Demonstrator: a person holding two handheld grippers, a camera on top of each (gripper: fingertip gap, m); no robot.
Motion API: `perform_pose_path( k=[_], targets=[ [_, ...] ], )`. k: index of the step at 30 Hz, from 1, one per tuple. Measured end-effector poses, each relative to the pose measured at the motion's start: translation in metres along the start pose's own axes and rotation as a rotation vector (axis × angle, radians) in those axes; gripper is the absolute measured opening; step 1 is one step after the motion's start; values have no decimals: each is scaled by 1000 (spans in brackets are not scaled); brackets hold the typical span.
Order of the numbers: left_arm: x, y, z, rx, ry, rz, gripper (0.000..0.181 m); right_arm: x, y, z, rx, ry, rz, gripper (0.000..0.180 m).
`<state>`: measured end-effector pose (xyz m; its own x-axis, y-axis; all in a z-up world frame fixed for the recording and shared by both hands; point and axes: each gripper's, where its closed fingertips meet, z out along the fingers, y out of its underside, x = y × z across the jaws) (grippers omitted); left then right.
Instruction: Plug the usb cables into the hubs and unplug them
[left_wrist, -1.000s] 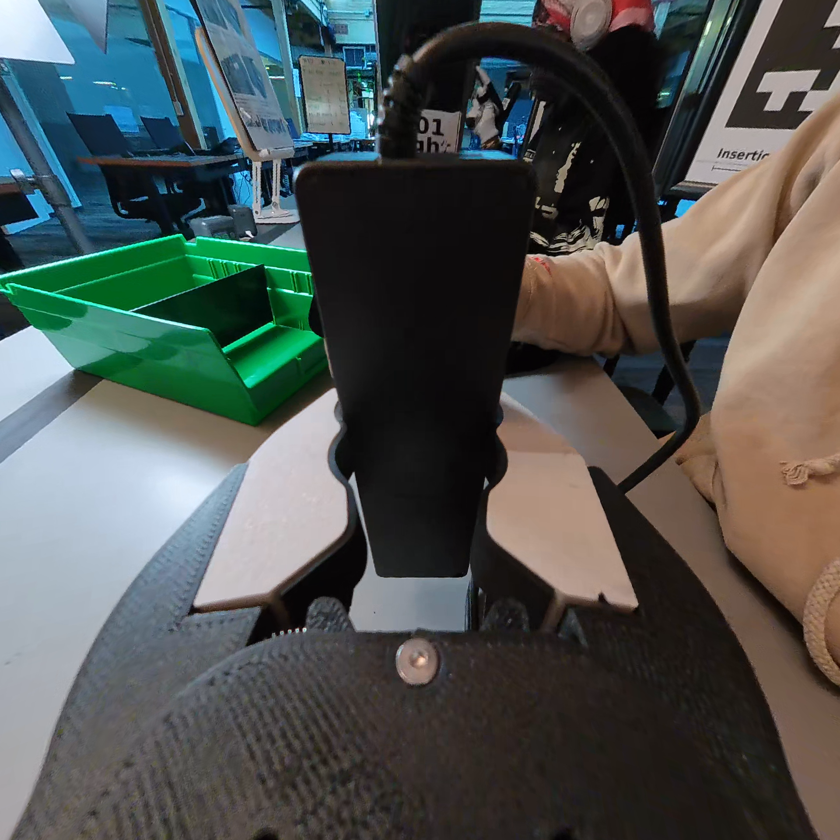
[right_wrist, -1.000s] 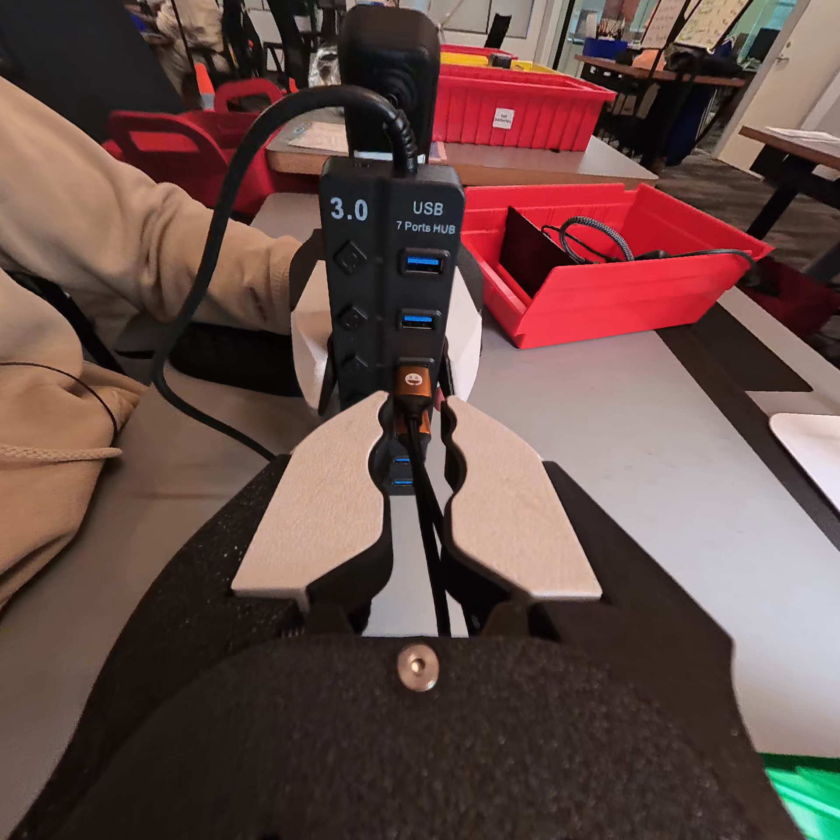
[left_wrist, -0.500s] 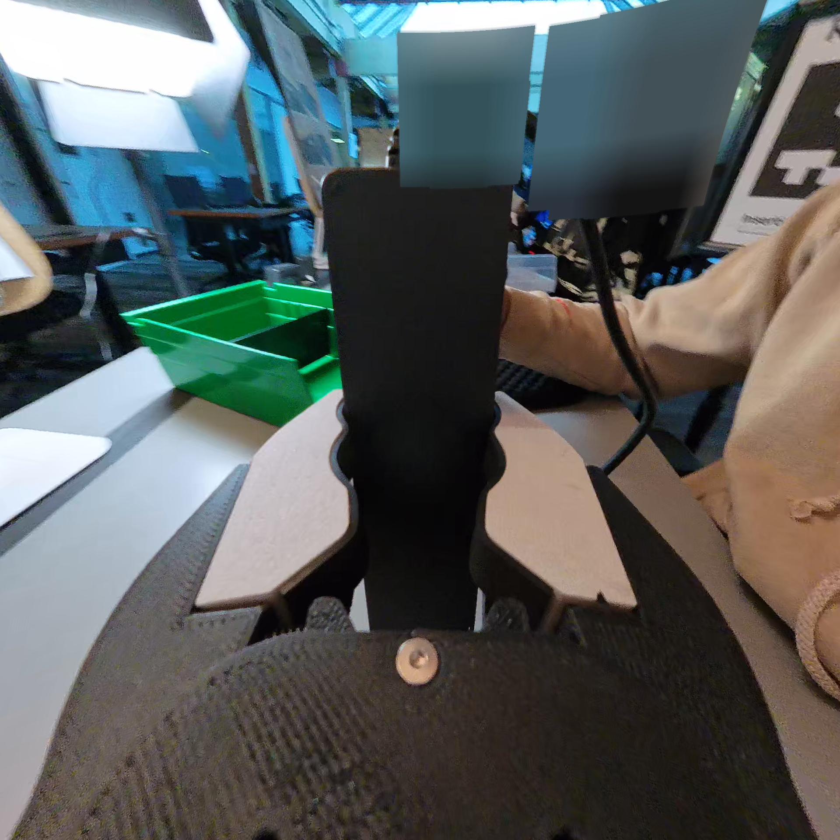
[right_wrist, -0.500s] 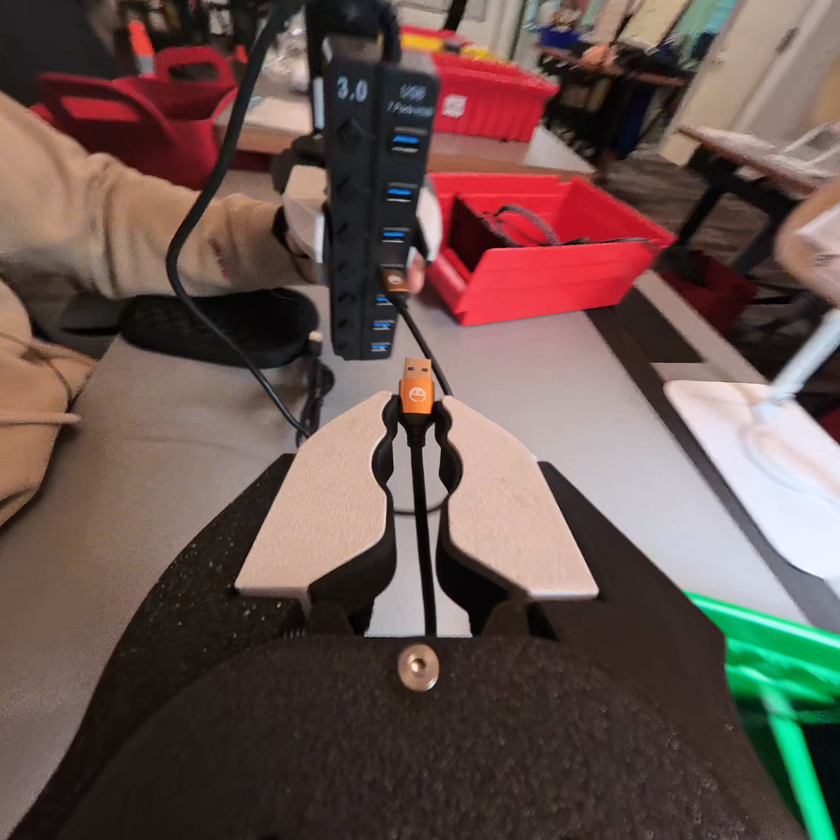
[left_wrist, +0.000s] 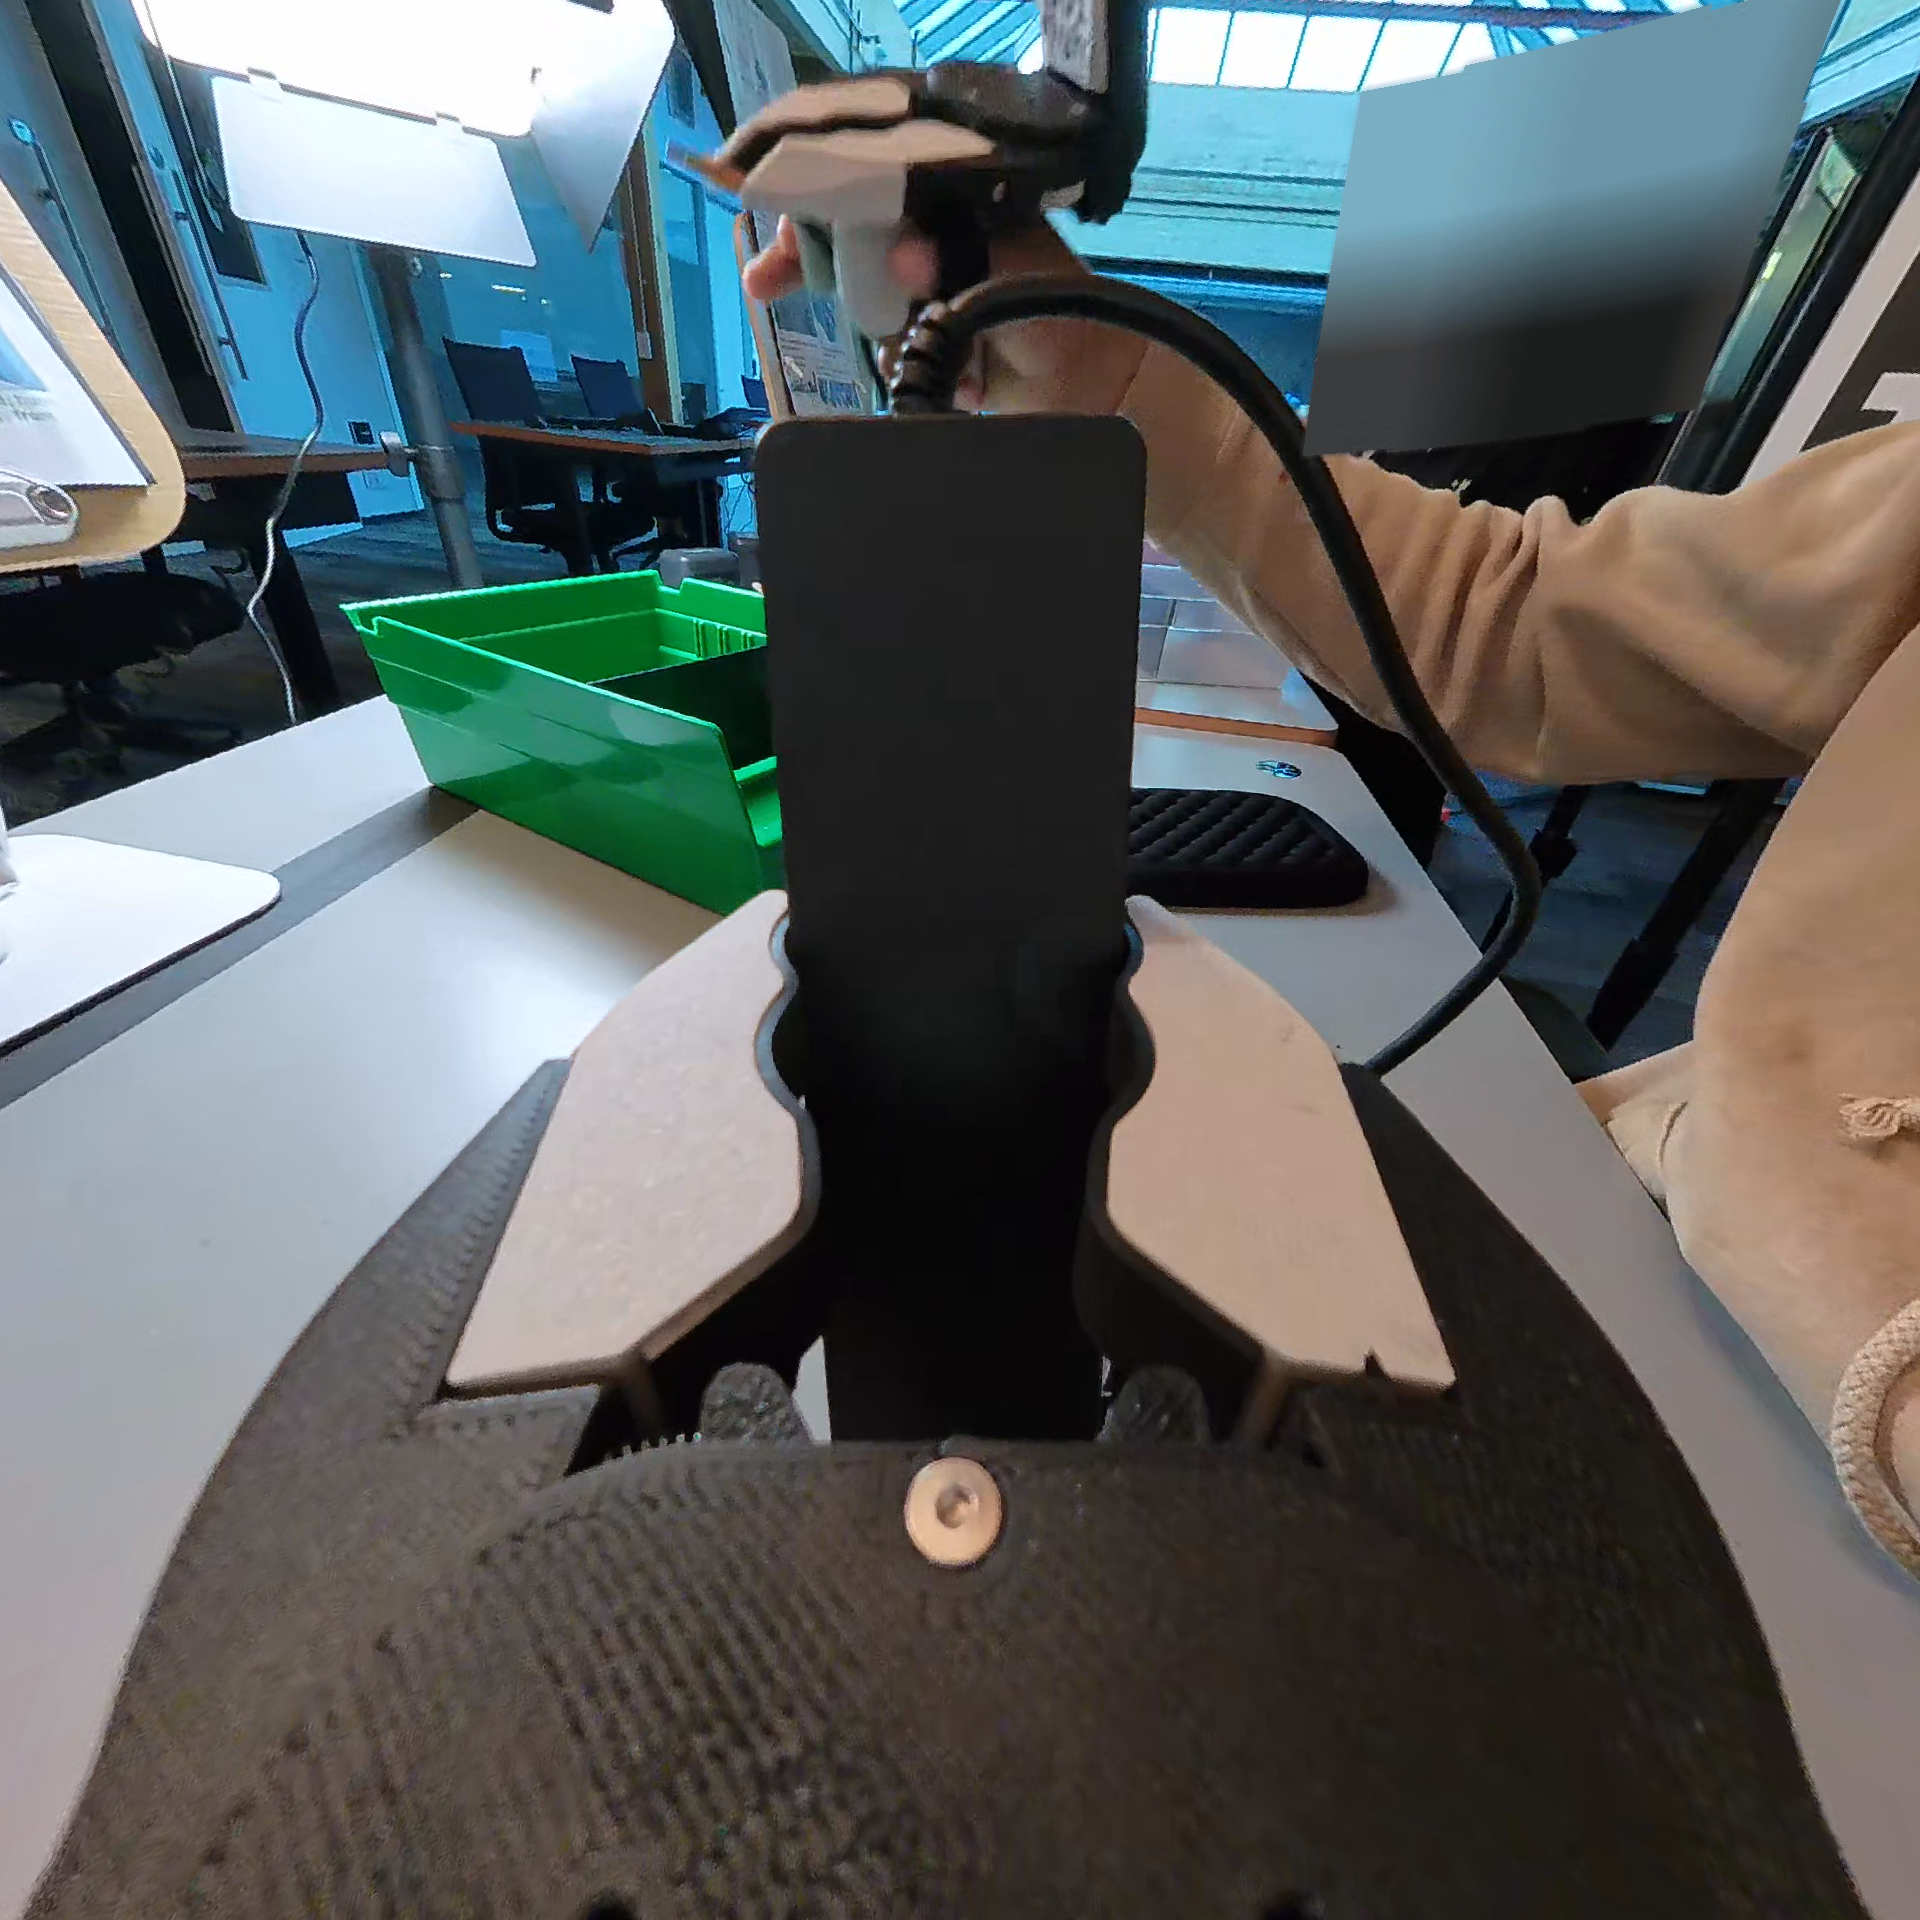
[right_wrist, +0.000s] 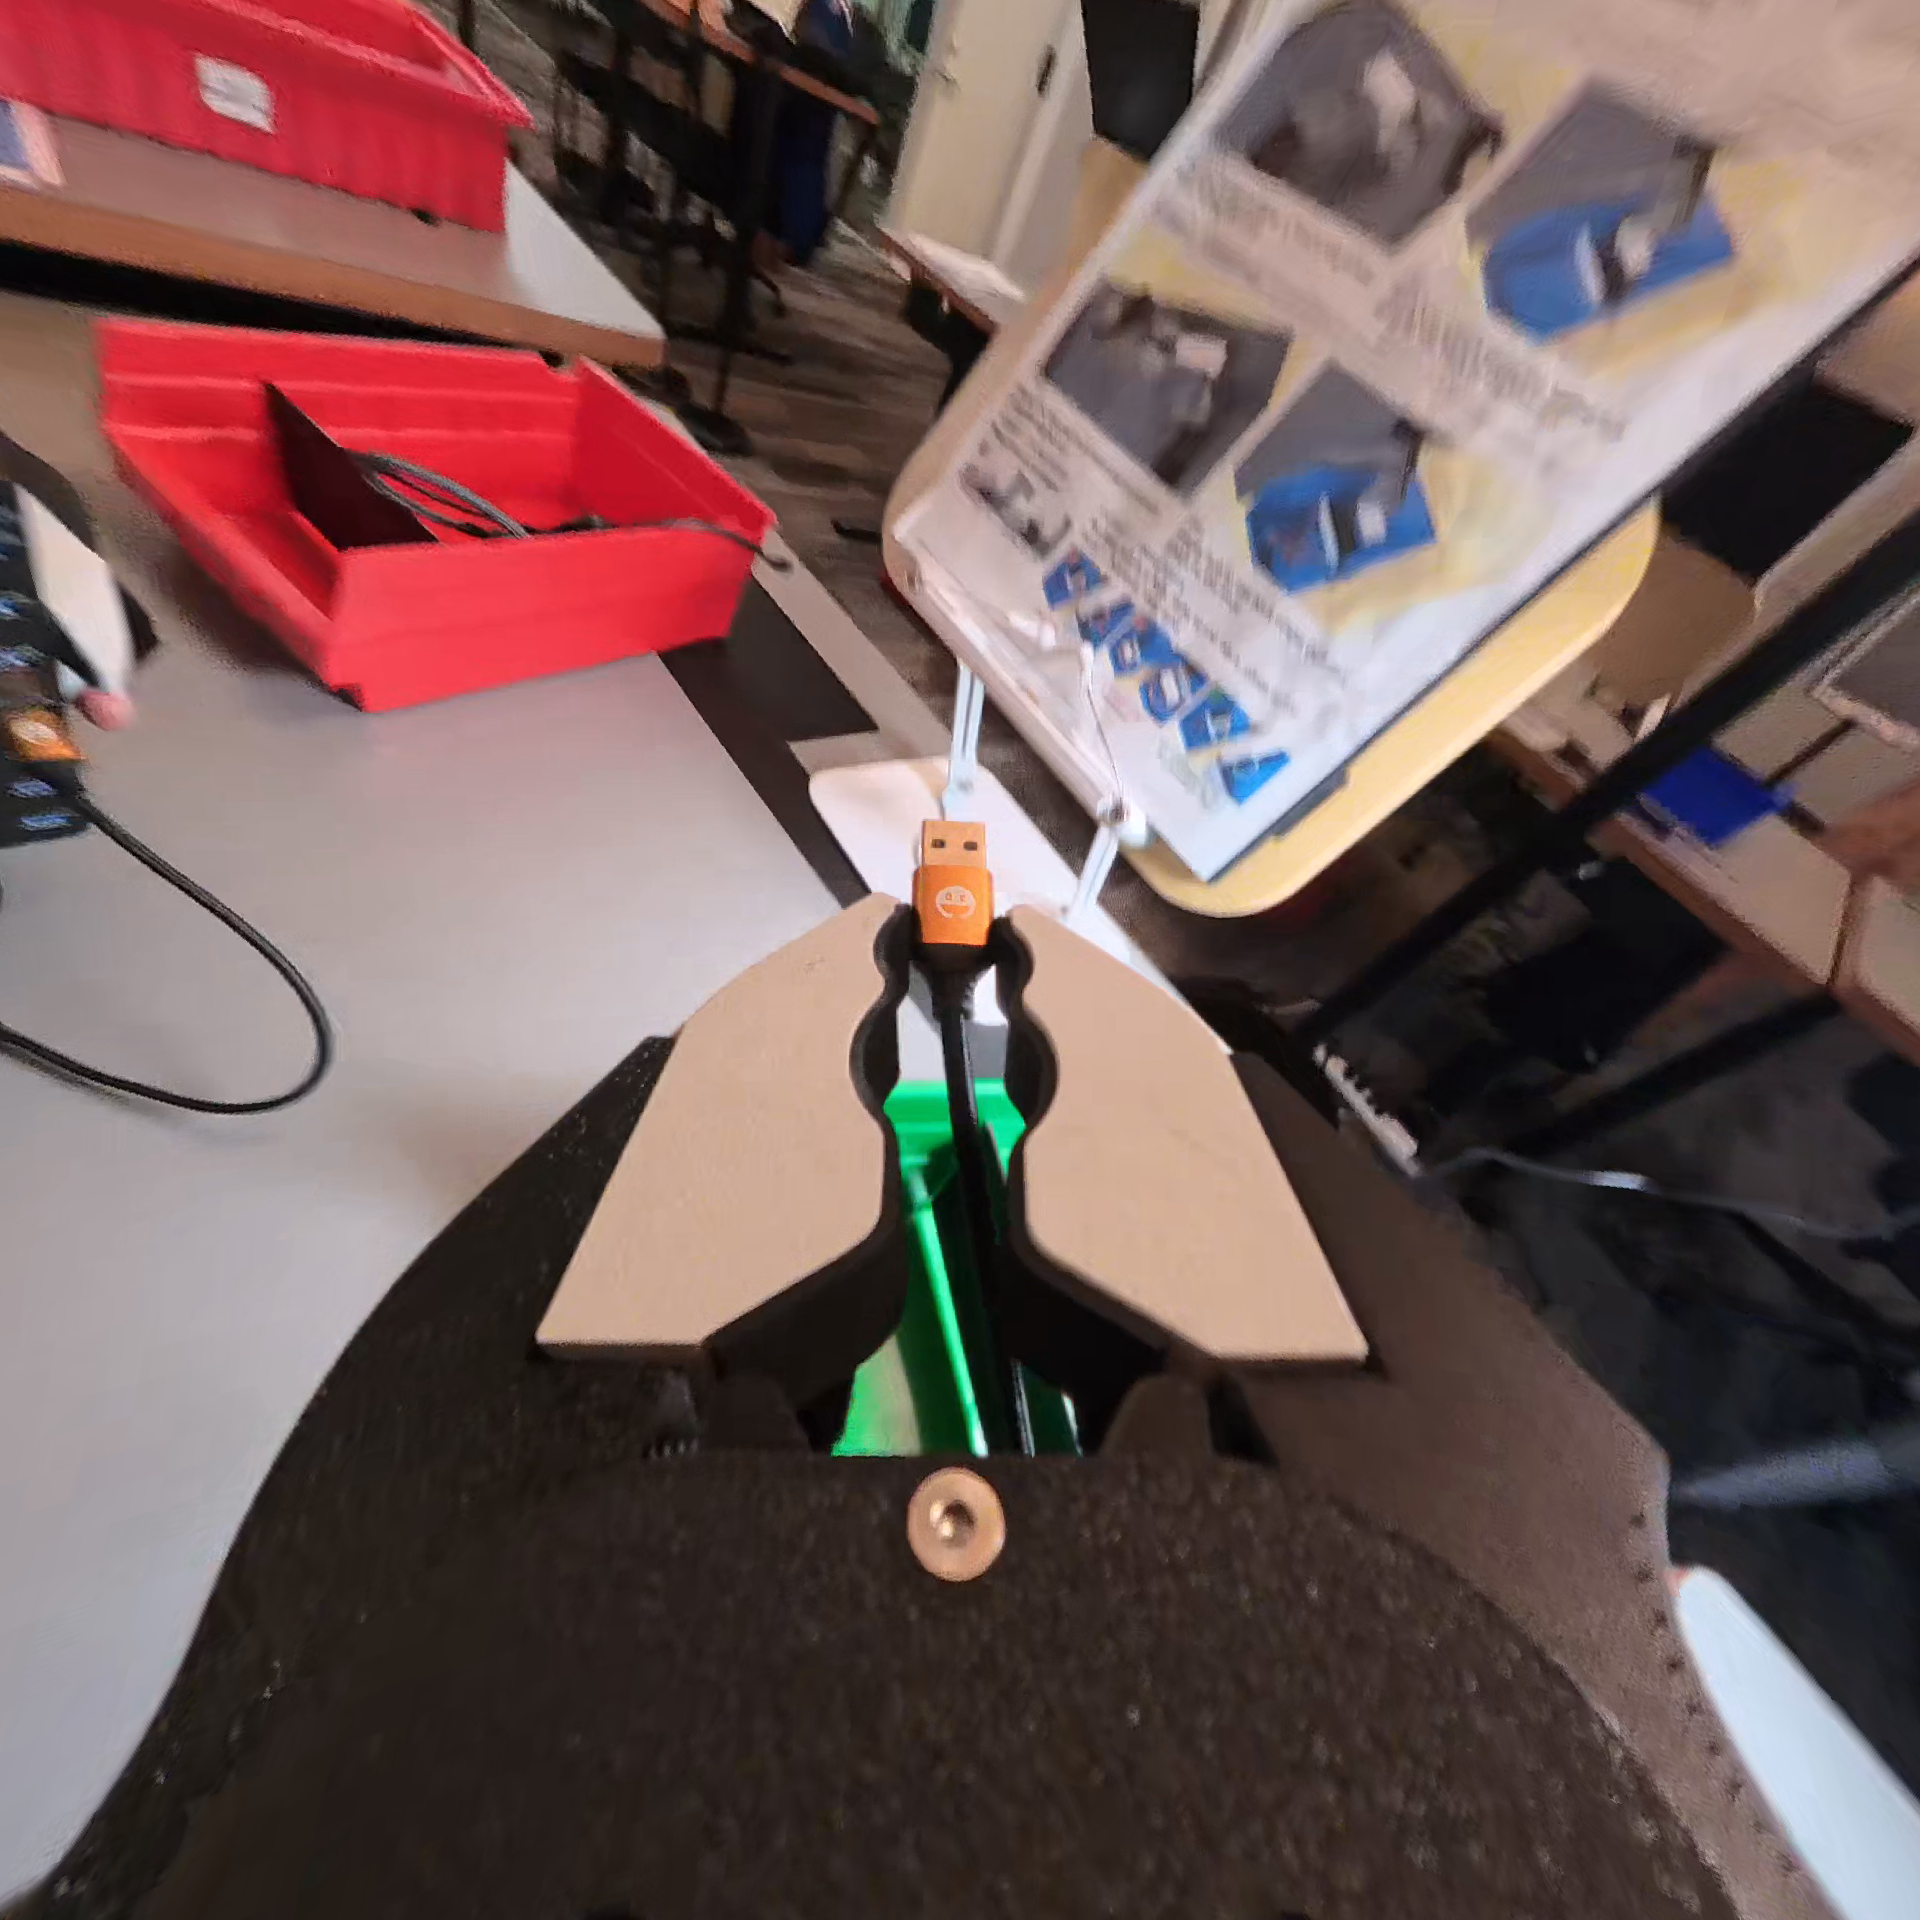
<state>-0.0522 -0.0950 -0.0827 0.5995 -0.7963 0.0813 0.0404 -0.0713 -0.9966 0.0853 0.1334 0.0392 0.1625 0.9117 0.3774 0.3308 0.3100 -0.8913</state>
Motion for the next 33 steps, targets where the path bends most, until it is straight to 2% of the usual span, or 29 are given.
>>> perform_pose_path(
  k=[4, 7, 13, 15, 17, 20, 22, 26, 30, 33],
  targets=[
    [5, -8, -1, 44, 31, -20, 55, 1, 74, 22, -181, 34, 45, 15],
    [11, -13, -1, 72, 61, -35, 55, 2, 108, 30, -271, 65, 62, 15],
    [16, -11, 5, 77, 94, -60, 55, 19, 98, 22, -253, 193, 33, 3],
    [17, -8, 7, 66, 98, -63, 55, 18, 96, 20, -268, 196, 12, 3],
    [17, -7, 8, 64, 100, -66, 55, 4, 95, 21, -273, 116, 12, 11],
    [17, -7, 7, 64, 96, -63, 55, -44, 100, 19, -325, -113, -20, 26],
    [16, -8, 7, 64, 94, -64, 55, -78, 119, 11, -437, -233, -119, 32],
    [15, -6, 7, 57, 94, -67, 55, -110, 172, -13, -715, -245, -487, 32],
    [16, -4, 9, 46, 97, -68, 55, -127, 197, -25, -782, -196, -665, 30],
    [16, -4, 10, 43, 96, -70, 55, -113, 210, -26, -807, -89, -799, 12]
  ],
)
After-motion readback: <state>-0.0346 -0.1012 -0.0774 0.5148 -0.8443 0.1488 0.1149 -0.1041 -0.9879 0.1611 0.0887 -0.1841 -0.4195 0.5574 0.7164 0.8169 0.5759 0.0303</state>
